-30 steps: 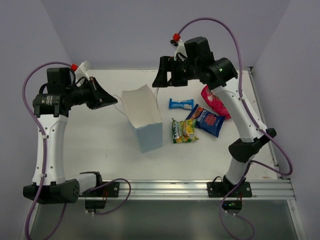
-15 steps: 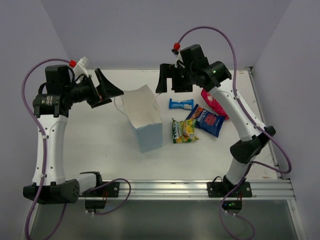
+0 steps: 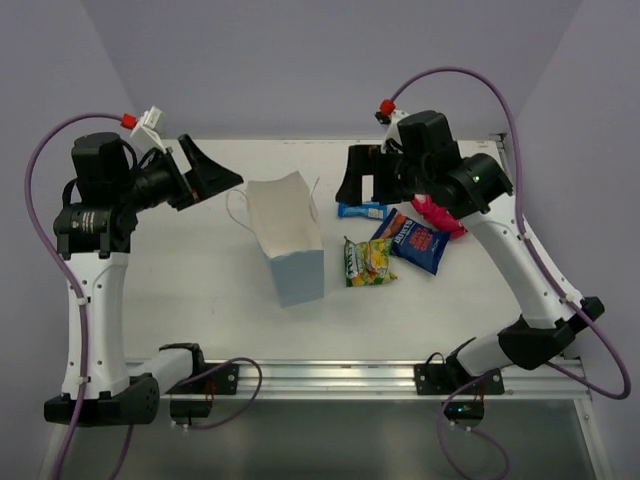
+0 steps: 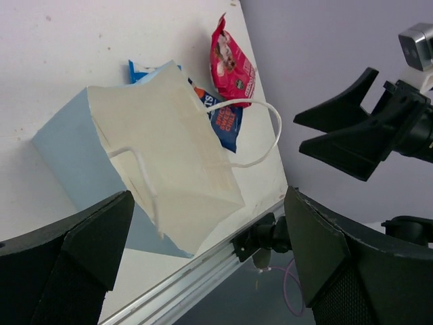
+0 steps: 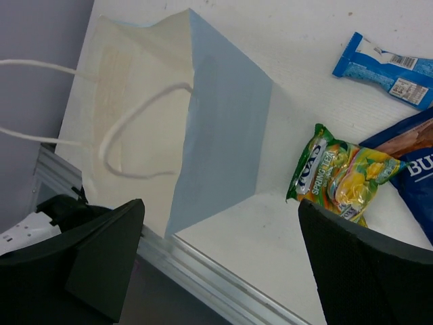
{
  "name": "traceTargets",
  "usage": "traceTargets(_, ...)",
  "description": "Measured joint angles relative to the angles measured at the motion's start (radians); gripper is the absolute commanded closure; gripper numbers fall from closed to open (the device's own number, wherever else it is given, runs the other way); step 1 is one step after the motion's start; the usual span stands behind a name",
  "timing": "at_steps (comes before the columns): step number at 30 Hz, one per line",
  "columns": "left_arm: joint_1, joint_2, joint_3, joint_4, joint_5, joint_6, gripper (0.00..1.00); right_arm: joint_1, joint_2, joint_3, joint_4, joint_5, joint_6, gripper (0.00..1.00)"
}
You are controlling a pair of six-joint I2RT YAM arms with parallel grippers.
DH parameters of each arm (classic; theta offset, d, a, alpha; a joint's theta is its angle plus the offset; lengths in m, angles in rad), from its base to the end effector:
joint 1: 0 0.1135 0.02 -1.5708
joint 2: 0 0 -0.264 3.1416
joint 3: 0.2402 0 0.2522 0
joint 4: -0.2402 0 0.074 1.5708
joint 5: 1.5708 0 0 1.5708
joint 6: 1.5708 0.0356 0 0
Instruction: Take the snacks out of the paper bag
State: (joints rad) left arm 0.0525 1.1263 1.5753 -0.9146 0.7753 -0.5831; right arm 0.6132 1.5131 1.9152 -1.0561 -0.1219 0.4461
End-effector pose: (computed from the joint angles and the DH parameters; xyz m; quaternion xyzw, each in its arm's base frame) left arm 0.1910 -0.0149 0.4676 -0.0577 0.8105 -0.4379 0.3846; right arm 0.2375 0.1724 0.4616 -0.1016 0.8897 0.2703 0.3536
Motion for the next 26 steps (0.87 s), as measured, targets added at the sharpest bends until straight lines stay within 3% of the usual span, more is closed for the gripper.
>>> traceTargets(8, 0.000, -0.121, -0.014, -0.014, -0.115, -0.002, 0.00, 0.001, -0.177, -0.254, 0.056, 0.027, 0.000, 0.01)
traceTargets(17, 0.000, -0.311, -0.169, -0.060, -0.223, -0.003, 0.00, 0.001, -0.392, -0.567, 0.069, 0.110, 0.051, 0.01)
traceTargets(26, 0.000, -0.458, -0.303, -0.136, -0.293, -0.009, 0.00, 0.000, -0.628, -0.670, -0.015, 0.275, 0.186, 0.01)
